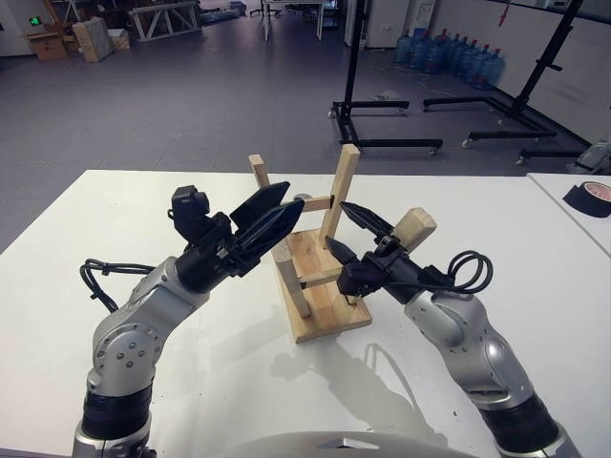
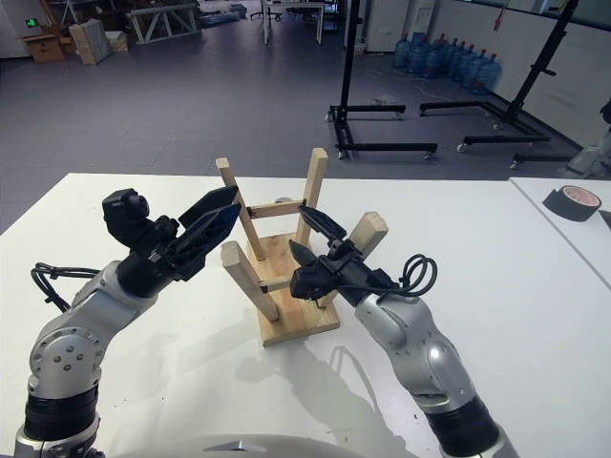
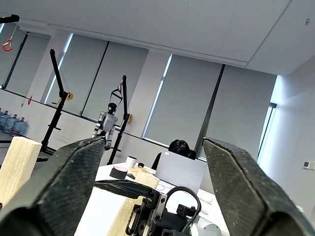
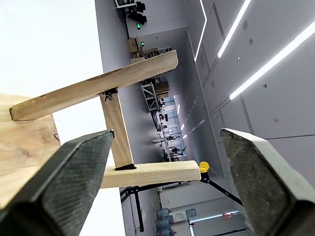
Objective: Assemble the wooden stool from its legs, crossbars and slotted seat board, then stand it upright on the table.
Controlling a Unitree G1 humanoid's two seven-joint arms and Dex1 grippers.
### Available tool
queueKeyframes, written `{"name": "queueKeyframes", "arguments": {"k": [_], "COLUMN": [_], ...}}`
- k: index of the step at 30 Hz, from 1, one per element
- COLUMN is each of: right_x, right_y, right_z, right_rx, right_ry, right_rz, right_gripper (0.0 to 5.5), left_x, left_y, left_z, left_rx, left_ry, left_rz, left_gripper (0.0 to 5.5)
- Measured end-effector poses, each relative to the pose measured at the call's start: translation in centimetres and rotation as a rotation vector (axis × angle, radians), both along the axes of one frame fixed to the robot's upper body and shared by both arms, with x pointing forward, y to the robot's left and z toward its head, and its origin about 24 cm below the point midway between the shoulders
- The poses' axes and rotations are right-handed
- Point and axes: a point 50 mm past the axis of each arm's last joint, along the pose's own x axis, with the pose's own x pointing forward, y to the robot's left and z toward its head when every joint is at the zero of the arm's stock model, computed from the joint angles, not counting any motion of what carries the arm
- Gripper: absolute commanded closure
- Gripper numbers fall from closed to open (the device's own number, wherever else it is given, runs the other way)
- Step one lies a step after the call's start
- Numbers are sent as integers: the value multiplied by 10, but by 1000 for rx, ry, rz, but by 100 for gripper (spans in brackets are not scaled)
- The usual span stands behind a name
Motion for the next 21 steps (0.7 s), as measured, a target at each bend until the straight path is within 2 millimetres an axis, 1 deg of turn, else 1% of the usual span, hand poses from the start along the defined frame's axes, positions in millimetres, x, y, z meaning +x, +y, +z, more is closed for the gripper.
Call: {"name": "queueKeyframes", "arguments": {"k": [3, 9, 11, 12, 14, 16, 20, 21], "right_x": [0, 2, 3, 3, 0, -3, 3, 5], "right_y": [0, -3, -10, -11, -10, -7, -3, -4], "right_z": [0, -4, -4, -1, 6, 18, 67, 76], "right_rx": [7, 82, 168, 206, 268, 309, 421, 456], "right_ry": [2, 3, 67, 92, 167, 196, 140, 141], "right_rz": [4, 26, 26, 26, 69, 118, 204, 207], "right_gripper": [147, 147, 147, 147, 147, 147, 147, 147], "left_x": [0, -2, -2, -3, -3, -4, -4, -4], "left_y": [-1, -8, -7, -6, -5, -4, -3, -3], "left_z": [-2, -16, -17, -18, -20, -22, -23, -23], "left_rx": [16, 96, 104, 108, 114, 121, 123, 123], "left_ry": [-1, 21, 3, 2, -2, -2, -12, -14], "left_rz": [-2, 9, 20, 24, 36, 49, 56, 56], "left_gripper": [190, 190, 190, 190, 190, 190, 190, 190]}}
